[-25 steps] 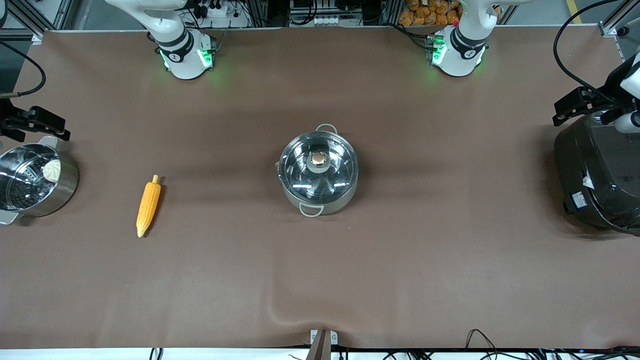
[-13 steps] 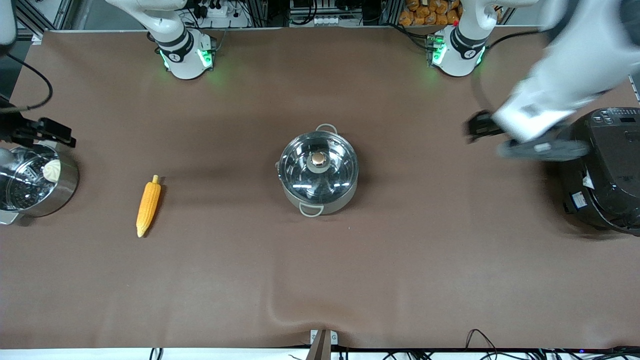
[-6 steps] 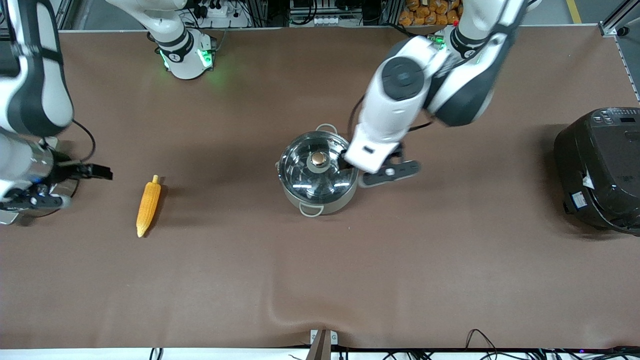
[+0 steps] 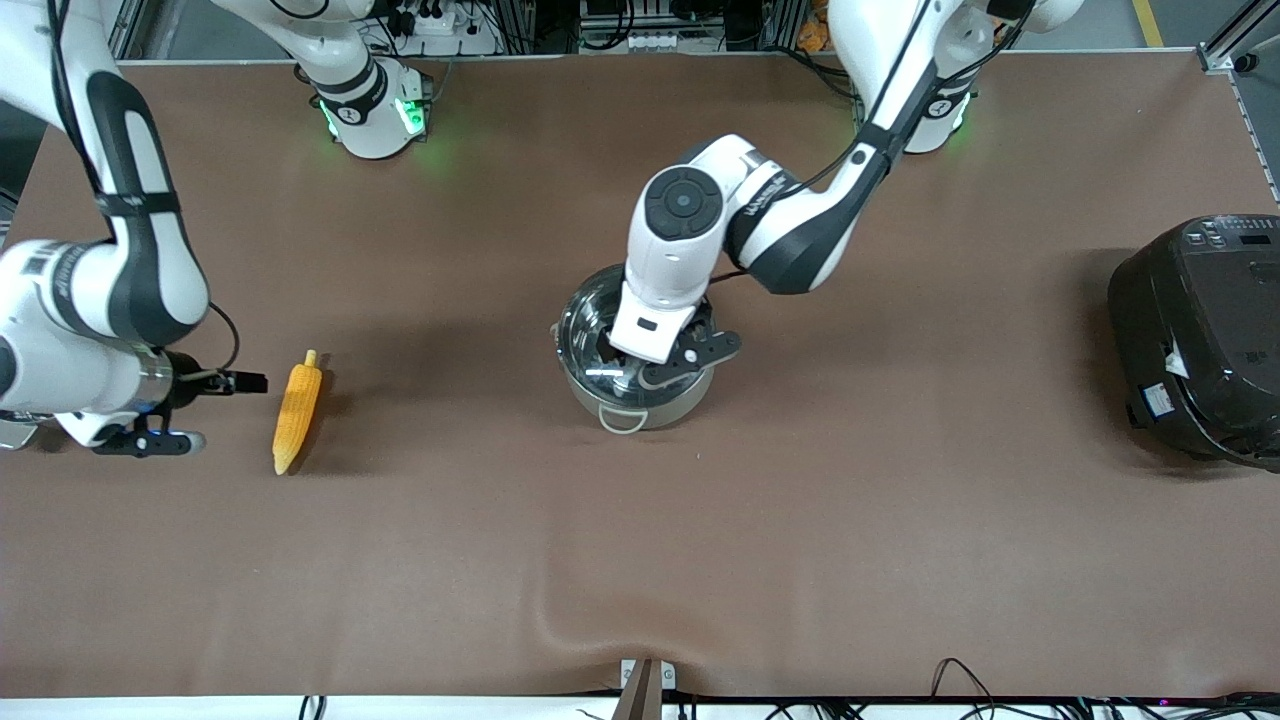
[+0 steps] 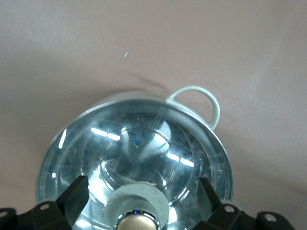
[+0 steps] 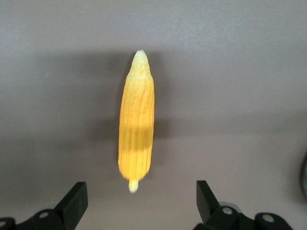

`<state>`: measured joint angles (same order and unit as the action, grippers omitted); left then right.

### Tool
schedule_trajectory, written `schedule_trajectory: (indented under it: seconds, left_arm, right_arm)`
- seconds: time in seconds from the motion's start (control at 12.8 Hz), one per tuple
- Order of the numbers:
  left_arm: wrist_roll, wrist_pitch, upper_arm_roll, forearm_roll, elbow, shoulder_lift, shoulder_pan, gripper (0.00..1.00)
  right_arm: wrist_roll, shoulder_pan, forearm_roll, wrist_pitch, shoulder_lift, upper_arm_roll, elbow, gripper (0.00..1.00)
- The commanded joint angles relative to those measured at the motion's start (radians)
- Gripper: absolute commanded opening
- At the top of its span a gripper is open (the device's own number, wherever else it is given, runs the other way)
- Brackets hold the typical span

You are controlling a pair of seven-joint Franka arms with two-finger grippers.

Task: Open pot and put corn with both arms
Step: 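Grasp the lid knob with the left gripper while the right gripper grasps the corn, then lift the corn with the right gripper while the left gripper holds the lid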

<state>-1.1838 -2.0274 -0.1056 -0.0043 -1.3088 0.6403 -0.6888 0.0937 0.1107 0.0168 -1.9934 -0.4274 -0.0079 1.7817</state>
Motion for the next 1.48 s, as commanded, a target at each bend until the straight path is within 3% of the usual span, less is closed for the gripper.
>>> schedule_trajectory:
  seconds: [0.0, 0.7, 0.86, 0.94, 1.17, 1.4]
  left_arm:
    - [-0.023, 0.021, 0.012, -0.005, 0.017, -0.002, -0.037, 1.0]
    - [-0.04, 0.084, 0.009, 0.012, -0.029, -0.007, -0.063, 1.0]
    - [-0.039, 0.084, 0.01, 0.013, -0.029, -0.001, -0.057, 1.0]
    - [-0.039, 0.082, 0.01, 0.014, -0.027, 0.002, -0.06, 1.0]
    - [-0.039, 0.082, 0.009, 0.014, -0.029, 0.006, -0.064, 0.99]
    - [-0.037, 0.082, 0.009, 0.012, -0.026, 0.009, -0.063, 0.92]
  right_arm:
    - [0.009, 0.003, -0.008, -0.141, -0.008, 0.006, 0.103, 1.0]
    - [-0.008, 0.0, -0.009, -0.219, -0.131, 0.006, 0.113, 1.0]
    - [-0.008, -0.003, -0.009, -0.231, -0.143, 0.006, 0.113, 0.29]
    - [-0.008, -0.006, -0.009, -0.234, -0.146, 0.006, 0.113, 0.0]
    - [-0.008, -0.013, -0.009, -0.236, -0.14, 0.006, 0.113, 0.0]
    - [-0.009, -0.057, -0.009, -0.153, -0.067, 0.009, 0.104, 0.0]
